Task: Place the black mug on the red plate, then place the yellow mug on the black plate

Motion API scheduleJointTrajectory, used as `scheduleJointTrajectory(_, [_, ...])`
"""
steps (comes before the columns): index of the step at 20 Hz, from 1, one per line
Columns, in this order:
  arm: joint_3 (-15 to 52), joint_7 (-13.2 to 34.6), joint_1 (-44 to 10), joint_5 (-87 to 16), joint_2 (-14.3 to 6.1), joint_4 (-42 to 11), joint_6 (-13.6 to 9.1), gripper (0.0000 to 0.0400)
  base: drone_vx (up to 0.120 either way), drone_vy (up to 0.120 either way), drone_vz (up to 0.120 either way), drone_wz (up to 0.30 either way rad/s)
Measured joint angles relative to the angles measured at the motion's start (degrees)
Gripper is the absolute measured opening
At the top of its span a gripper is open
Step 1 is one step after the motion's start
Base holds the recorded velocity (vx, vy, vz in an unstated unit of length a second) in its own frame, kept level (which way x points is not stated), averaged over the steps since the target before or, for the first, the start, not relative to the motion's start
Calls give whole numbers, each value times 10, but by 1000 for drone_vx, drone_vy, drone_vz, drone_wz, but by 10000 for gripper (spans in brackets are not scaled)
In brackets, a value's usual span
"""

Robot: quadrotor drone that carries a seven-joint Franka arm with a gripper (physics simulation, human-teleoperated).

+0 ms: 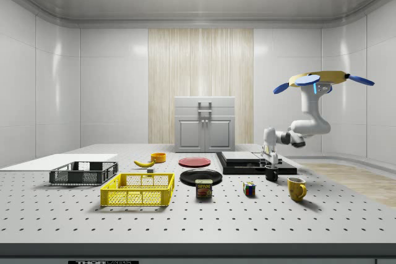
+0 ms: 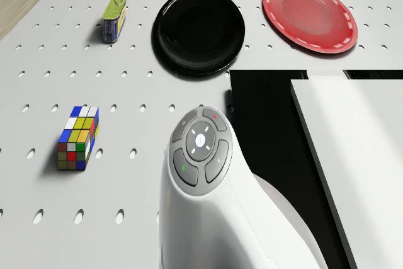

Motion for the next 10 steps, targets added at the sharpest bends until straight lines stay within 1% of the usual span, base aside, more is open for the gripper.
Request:
scheduleJointTrajectory(6, [-4, 2, -3, -1, -8, 2, 10, 400, 0, 0, 0, 0])
scheduleJointTrajectory(7, [-4, 2, -4, -1, -10, 2, 11, 356, 0, 0, 0, 0])
scheduleJointTrajectory(8, [-4, 3, -4, -1, -11, 3, 13, 301, 0, 0, 0, 0])
scheduleJointTrajectory(9, [-4, 3, -5, -1, -12, 3, 14, 259, 0, 0, 0, 0])
scheduleJointTrajectory(10, [-4, 3, -5, 0, -13, 3, 15, 226, 0, 0, 0, 0])
